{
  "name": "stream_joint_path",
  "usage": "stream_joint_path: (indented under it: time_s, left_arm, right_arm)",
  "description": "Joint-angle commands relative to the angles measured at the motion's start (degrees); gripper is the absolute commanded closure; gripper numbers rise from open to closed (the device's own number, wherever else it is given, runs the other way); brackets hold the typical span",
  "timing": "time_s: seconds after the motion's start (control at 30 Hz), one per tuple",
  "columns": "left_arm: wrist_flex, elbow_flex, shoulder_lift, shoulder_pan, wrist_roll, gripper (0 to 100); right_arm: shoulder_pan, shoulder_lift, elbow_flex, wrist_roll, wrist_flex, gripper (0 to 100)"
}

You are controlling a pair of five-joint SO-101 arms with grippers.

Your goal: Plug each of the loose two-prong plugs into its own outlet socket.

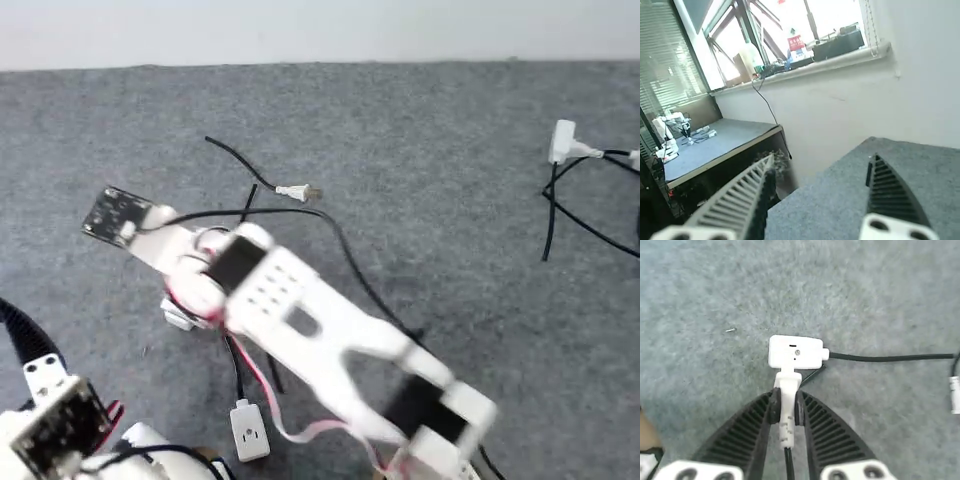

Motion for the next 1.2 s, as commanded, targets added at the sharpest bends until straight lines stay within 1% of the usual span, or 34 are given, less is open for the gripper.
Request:
stream_joint_path:
  time_s: [0.0,0.23,0.4,0.53,0.63,0.9,1.0,1.1,1.17]
  left_arm:
    - [0.2,-4.0,-0.4,-0.3,1.0,72]
    - [0.7,-3.9,-0.5,-0.3,0.9,72]
    - [1.7,-3.8,-0.5,-0.2,0.9,72]
    - [3.0,-3.8,-0.6,-0.2,1.0,72]
    - [3.1,-3.8,-0.6,-0.2,1.0,72]
    - [3.4,-3.8,-0.6,-0.4,1.0,72]
    - [3.4,-3.8,-0.6,-0.4,1.0,72]
    - [3.5,-3.6,-0.6,-0.3,1.0,72]
    - [3.9,-2.9,-0.6,-0.2,1.0,72]
  right_arm:
    - [0.0,10.6,-16.6,-1.1,5.4,99.1]
    - [0.5,28.6,-39.1,1.0,15.9,99.1]
    - [2.2,34.9,-51.8,1.1,21.4,99.1]
    - [2.9,37.6,-58.4,1.1,25.3,99.1]
    - [2.5,39.3,-60.0,2.3,26.1,99.1]
    - [2.9,41.0,-60.2,2.5,27.3,99.1]
    - [2.6,41.3,-60.0,1.7,28.4,99.1]
    - [2.8,41.1,-58.5,-1.8,28.5,99.1]
    - [2.9,40.7,-57.5,-2.0,28.5,99.1]
